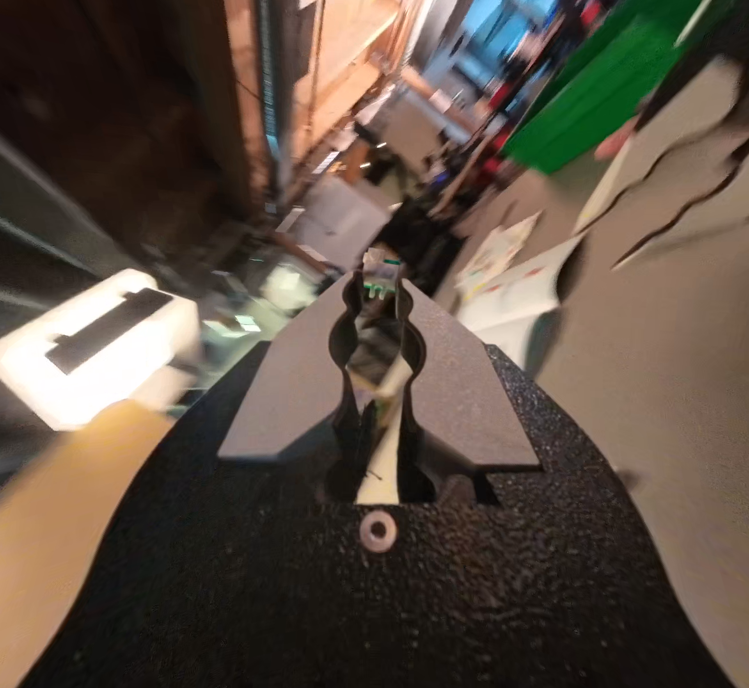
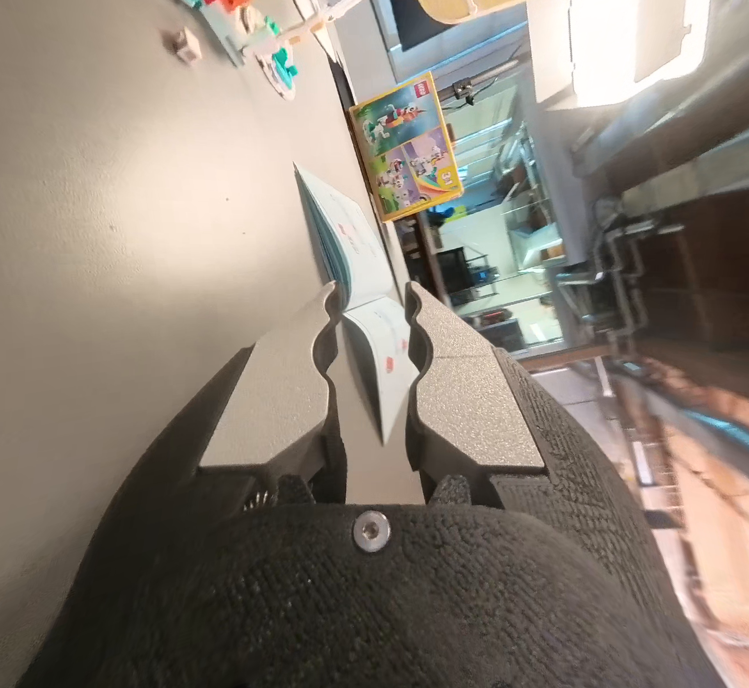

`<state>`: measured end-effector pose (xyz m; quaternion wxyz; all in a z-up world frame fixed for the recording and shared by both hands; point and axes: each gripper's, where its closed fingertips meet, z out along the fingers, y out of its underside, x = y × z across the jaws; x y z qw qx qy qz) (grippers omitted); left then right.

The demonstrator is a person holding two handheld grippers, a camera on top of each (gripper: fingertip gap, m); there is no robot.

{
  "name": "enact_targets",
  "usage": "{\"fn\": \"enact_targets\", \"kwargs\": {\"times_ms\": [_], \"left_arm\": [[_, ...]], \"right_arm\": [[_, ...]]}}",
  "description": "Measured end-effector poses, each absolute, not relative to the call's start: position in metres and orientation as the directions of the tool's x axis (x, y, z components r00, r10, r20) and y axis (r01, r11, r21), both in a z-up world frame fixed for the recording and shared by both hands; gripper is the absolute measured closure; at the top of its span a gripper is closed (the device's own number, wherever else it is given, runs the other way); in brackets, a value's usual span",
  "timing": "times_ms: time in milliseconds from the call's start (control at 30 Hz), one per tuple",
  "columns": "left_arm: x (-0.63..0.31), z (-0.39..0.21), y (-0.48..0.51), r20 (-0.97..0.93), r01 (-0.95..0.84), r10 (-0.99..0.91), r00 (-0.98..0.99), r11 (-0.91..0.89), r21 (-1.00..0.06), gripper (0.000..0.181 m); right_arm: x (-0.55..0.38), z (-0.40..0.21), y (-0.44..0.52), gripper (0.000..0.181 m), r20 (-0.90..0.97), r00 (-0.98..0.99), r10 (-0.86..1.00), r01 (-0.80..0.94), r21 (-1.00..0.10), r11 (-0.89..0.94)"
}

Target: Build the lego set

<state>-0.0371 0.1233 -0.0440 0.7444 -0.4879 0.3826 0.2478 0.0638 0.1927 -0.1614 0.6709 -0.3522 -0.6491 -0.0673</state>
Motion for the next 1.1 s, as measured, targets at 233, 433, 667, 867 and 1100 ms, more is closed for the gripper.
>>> {"fn": "enact_targets", "kwargs": {"times_ms": [233, 433, 667, 867, 1100], "left_arm": [[-0.053, -0.035, 0.109, -0.928, -0.968, 0.328, 0.177, 0.230, -0.104, 0.168], [-0.058, -0.047, 0.111, -0.946, -0.965, 0.237, 0.222, 0.193, -0.178, 0.168], [-0.055, -0.110, 0.098, -0.852, -0.876, -0.224, 0.473, -0.011, -0.483, 0.168], [-0.057, -0.183, 0.061, -0.393, -0.611, -0.488, 0.780, -0.453, -0.650, 0.168], [-0.061, -0.209, 0.054, -0.146, -0.388, -0.406, 0.902, -0.618, -0.684, 0.168]], "right_arm": [[0.059, -0.167, 0.185, 0.155, 0.899, 0.127, 0.418, 0.529, -0.418, 0.738], [0.051, -0.179, 0.177, 0.157, 0.892, 0.055, 0.449, 0.500, -0.414, 0.761], [0.018, -0.175, 0.142, 0.159, 0.578, -0.044, 0.815, 0.337, -0.760, 0.556], [-0.030, -0.187, 0.131, 0.159, 0.309, -0.237, 0.921, 0.389, -0.838, 0.381], [-0.057, -0.208, 0.126, 0.164, 0.127, -0.340, 0.932, 0.516, -0.803, 0.298]]}}
